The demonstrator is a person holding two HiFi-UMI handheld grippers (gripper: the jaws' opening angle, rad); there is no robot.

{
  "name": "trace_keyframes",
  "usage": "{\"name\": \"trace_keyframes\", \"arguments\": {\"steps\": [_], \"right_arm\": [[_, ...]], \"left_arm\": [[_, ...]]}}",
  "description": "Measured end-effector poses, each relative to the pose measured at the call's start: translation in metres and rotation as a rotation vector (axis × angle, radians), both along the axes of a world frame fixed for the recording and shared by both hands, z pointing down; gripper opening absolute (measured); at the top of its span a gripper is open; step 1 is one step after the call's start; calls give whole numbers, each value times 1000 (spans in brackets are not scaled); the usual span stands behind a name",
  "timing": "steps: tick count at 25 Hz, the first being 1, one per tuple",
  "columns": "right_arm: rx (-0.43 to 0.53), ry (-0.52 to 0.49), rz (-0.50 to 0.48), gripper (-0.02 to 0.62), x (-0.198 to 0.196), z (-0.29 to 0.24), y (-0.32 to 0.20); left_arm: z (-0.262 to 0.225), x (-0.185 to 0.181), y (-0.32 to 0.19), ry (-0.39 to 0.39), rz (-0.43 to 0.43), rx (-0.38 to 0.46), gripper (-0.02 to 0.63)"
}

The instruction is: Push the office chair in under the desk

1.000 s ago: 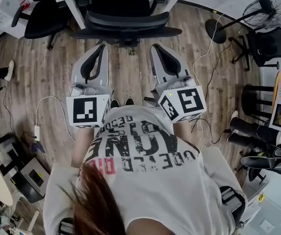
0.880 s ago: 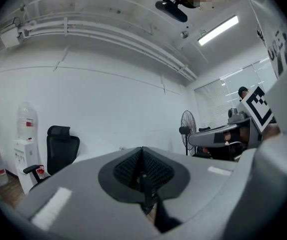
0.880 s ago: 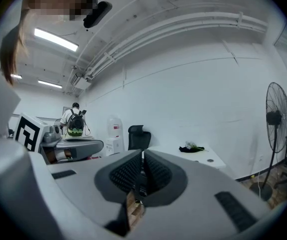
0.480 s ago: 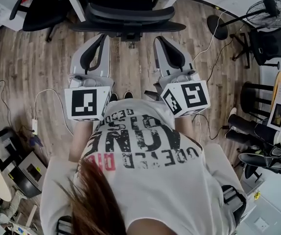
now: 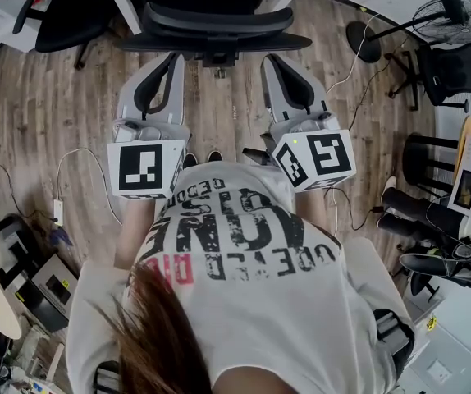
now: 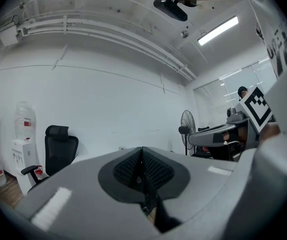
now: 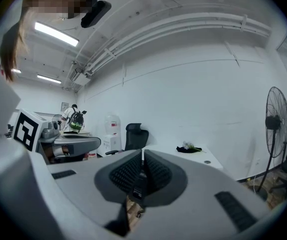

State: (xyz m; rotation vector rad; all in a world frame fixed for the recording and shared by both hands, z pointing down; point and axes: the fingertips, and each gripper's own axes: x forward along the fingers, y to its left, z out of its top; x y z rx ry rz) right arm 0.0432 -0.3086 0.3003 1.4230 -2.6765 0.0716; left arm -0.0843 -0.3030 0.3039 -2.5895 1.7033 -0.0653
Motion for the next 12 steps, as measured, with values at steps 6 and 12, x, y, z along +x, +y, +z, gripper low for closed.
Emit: {"name": "trace_keyframes", "arguments": {"steps": [6, 12], "right_arm": [[2, 2, 4, 23, 0, 0, -5], [1, 1, 6, 23, 0, 0, -6]], "left_arm": [[5, 1, -6, -5, 6, -21, 12], [5, -3, -7, 2, -8, -24, 12]]}}
